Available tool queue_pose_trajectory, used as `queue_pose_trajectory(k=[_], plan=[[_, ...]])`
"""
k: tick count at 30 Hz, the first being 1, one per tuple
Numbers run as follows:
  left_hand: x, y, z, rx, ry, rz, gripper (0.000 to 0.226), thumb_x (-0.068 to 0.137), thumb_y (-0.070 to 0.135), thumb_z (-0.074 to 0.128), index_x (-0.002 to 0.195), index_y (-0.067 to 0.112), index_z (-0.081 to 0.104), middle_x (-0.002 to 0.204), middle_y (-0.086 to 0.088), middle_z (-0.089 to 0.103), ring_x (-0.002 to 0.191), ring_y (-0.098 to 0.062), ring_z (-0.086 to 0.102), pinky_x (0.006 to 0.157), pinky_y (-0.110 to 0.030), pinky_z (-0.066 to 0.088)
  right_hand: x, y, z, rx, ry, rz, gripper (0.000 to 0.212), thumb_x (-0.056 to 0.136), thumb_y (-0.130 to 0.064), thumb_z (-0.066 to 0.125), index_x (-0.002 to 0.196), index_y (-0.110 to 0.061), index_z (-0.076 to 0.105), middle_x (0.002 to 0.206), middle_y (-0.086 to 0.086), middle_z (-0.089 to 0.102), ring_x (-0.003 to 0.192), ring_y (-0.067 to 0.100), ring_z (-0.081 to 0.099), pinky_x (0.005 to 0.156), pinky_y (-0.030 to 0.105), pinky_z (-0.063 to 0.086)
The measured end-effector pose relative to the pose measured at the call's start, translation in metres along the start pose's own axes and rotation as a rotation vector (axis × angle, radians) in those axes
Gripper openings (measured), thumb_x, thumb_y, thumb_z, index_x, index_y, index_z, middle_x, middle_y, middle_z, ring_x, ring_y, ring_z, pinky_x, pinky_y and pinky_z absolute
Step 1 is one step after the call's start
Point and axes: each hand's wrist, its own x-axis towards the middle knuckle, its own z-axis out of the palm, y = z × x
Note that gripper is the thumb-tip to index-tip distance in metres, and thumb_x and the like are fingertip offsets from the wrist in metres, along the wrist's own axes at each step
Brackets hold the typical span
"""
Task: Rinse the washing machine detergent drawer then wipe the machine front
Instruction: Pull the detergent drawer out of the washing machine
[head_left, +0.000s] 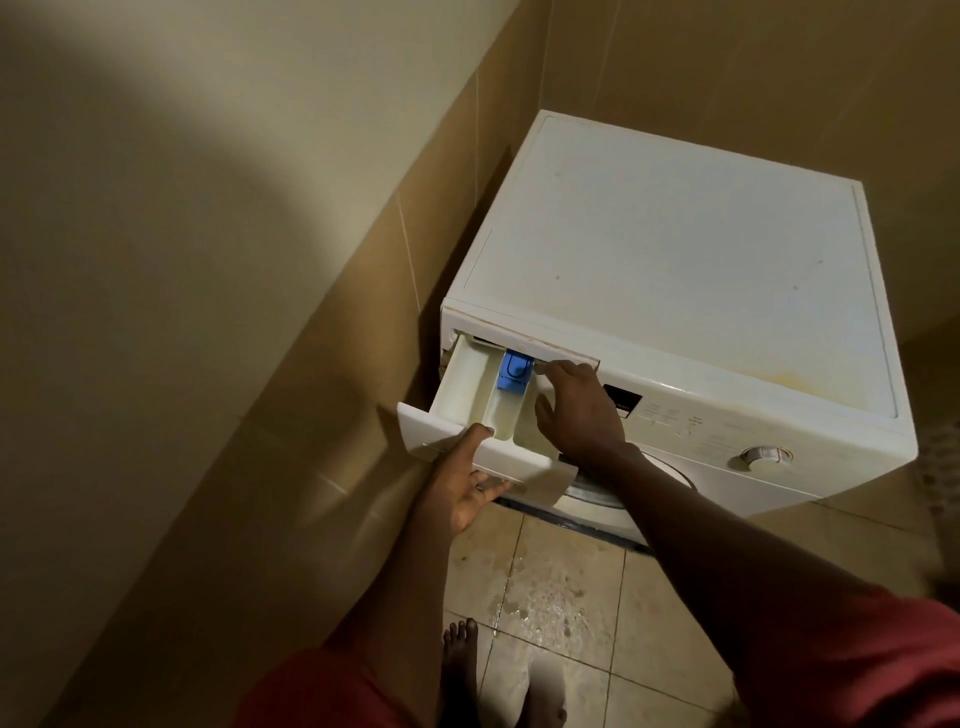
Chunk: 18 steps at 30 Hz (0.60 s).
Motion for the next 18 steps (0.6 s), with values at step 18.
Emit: queue_pose_trajectory(k=[18], plan=[[0.003, 0.002, -0.005, 0.128, -0.002, -0.005, 0.057, 0.084, 0.020, 0.071, 0.135, 0.014, 0.046, 0.128, -0.021, 0.055, 0.114, -0.032, 0.057, 0.086, -0.049, 0.056, 0.032, -0.014, 0.028, -0.198, -0.466, 0.044, 0.064, 0.100, -0.038, 0.039, 0.153, -0.018, 0.010, 0.162, 0.000, 0.005, 0.138, 0.031, 0.033, 0.104, 0.046, 0.040]])
